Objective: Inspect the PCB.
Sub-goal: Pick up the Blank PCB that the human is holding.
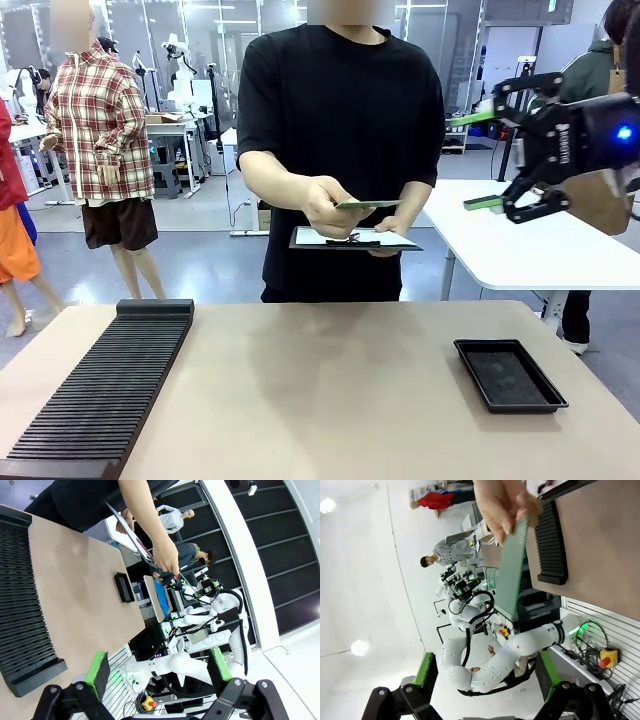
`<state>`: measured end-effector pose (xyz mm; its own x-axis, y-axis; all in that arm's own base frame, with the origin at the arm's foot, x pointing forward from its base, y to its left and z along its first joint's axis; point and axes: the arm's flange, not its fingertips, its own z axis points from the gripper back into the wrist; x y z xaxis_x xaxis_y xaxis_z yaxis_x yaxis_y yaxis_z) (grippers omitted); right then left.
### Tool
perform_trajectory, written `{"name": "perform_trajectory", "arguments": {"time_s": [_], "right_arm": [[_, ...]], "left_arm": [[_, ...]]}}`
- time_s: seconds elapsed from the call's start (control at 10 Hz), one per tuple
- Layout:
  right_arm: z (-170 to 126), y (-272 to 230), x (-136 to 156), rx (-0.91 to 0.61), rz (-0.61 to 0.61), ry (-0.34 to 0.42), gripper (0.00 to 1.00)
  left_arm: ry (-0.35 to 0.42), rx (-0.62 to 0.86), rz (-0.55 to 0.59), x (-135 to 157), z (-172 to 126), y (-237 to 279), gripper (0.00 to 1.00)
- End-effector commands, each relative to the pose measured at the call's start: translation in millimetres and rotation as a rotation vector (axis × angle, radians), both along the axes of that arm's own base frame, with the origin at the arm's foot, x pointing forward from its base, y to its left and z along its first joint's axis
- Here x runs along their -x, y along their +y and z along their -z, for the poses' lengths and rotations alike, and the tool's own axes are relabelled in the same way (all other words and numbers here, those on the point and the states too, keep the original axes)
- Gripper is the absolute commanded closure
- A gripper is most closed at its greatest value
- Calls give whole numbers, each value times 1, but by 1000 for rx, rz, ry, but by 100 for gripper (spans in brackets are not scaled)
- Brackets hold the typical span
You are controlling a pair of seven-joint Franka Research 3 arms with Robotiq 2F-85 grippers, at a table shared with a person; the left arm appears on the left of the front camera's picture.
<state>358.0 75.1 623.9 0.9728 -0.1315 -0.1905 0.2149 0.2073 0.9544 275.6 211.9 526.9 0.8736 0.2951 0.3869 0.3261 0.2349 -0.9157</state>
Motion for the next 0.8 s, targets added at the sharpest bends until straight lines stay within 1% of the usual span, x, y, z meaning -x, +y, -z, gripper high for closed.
{"name": "perform_trajectory", "arguments": {"time_s": [0.0, 0.5, 0.7], "right_arm": [[7, 33, -16, -31, -14, 52, 0], [46, 84, -33, -62, -81, 128, 0], [50, 89, -33, -86, -88, 130, 0]], "left_arm": [[-9, -2, 6, 1, -1, -2, 0], [-9, -2, 6, 1, -1, -2, 0], [-9, -2, 6, 1, -1, -2, 0]]}}
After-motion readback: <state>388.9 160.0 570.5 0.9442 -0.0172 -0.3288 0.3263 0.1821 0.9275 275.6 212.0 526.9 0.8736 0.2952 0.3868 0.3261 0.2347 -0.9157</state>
